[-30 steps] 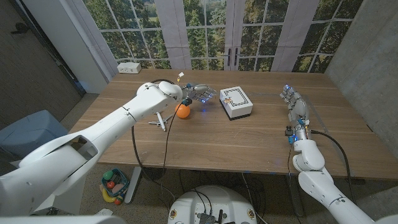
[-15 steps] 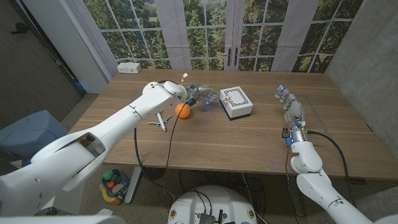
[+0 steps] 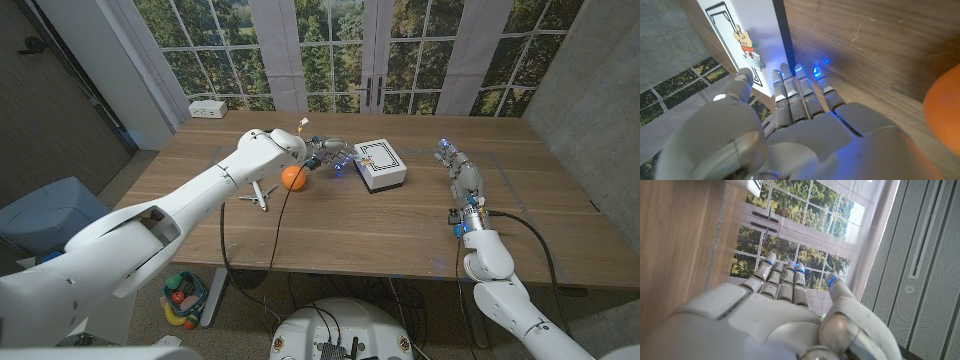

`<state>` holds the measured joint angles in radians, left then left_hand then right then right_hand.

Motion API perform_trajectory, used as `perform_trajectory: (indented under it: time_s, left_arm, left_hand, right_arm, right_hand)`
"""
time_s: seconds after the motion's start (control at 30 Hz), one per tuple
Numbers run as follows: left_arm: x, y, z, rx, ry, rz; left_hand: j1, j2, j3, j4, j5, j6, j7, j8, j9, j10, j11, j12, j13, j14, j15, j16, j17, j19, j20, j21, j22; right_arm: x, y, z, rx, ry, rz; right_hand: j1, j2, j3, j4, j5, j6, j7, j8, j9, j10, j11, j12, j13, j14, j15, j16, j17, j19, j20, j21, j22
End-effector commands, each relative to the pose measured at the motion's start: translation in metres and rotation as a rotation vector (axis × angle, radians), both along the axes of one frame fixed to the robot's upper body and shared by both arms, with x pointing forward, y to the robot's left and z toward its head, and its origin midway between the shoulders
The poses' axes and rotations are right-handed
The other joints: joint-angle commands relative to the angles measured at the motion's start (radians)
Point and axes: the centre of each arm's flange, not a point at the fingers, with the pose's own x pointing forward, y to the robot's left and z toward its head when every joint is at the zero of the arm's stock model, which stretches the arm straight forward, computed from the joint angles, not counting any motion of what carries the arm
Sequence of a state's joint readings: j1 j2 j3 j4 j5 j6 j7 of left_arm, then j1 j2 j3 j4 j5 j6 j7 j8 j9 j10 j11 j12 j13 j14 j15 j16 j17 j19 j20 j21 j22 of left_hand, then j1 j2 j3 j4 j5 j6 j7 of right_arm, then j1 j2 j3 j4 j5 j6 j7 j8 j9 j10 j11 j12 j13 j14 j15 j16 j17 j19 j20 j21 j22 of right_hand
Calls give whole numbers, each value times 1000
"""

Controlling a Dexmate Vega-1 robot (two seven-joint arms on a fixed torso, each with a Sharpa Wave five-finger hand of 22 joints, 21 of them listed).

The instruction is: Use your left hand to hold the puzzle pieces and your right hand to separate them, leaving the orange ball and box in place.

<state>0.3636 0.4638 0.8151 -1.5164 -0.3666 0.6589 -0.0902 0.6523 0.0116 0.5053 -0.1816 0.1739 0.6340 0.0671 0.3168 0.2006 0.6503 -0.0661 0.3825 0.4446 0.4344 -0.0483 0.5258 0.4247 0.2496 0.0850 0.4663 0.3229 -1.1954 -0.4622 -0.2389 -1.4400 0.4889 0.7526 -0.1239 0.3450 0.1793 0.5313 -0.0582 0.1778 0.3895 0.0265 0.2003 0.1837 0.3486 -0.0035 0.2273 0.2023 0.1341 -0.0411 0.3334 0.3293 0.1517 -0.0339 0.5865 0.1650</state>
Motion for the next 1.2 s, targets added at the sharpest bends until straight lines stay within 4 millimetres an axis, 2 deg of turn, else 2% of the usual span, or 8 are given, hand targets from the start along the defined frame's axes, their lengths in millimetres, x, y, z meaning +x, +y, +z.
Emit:
perform_trajectory:
  time_s: [0.03,0.33,0.47,0.77,0.9,1.0,1.2]
  left_arm:
    - [9,-12,-6,-8,25,-48]
    - [12,-20,-8,-12,36,-62]
    - [13,-22,-10,-36,35,-59]
    - [12,-24,-18,-158,52,-35]
    - [12,-23,-24,-236,87,-31]
    - [12,-22,-29,-296,121,-27]
    - [11,-24,-34,-372,183,-30]
  left_hand:
    - [12,-7,-7,2,0,-27,7,-17,0,8,1,11,9,10,-25,12,7,15,-3,11,6]
    - [35,5,-6,3,1,-6,13,-23,-3,32,-4,26,21,31,-28,32,11,30,-3,24,9]
    - [44,10,-6,5,2,13,17,-22,-4,49,5,35,28,44,-28,43,14,41,0,32,10]
    - [88,77,17,9,8,108,34,-11,-2,146,5,88,61,117,-45,93,24,93,8,78,27]
    - [71,116,26,30,9,130,41,-11,-1,168,10,100,71,139,-39,97,21,104,15,93,36]
    - [81,138,41,20,13,161,43,-7,-1,196,11,113,82,161,-47,108,20,122,14,113,46]
    - [113,141,53,-5,14,187,43,-9,0,223,3,128,99,184,-52,135,32,142,12,142,63]
  right_arm:
    - [-1,0,-1,-3,0,-13]
    - [-4,-5,-2,0,-2,-35]
    - [-5,-7,-3,5,-1,-42]
    - [-7,-11,-7,12,5,-53]
    - [-8,-12,-8,12,9,-58]
    - [-9,-13,-9,12,10,-65]
    - [-11,-15,-10,17,12,-74]
  right_hand:
    - [9,-5,2,-7,-2,10,0,6,3,8,2,2,4,9,-19,10,2,7,-47,-4,4]
    - [8,-6,-1,-9,-2,13,2,6,3,11,2,2,4,9,-19,10,2,8,-46,-7,4]
    - [8,-6,-2,-10,-2,13,2,5,3,11,3,1,4,10,-19,10,2,9,-45,-9,4]
    - [8,-8,-5,-12,-2,14,4,4,4,11,3,0,5,10,-18,10,1,11,-44,-12,4]
    - [7,-10,-7,-14,-2,14,5,4,4,12,4,0,5,10,-13,10,0,12,-43,-14,4]
    - [7,-11,-8,-15,-3,15,6,3,4,12,4,0,5,9,-15,10,0,13,-42,-14,4]
    - [7,-17,-12,-20,-3,15,7,3,4,11,9,-2,5,11,-12,9,-2,14,-39,-17,4]
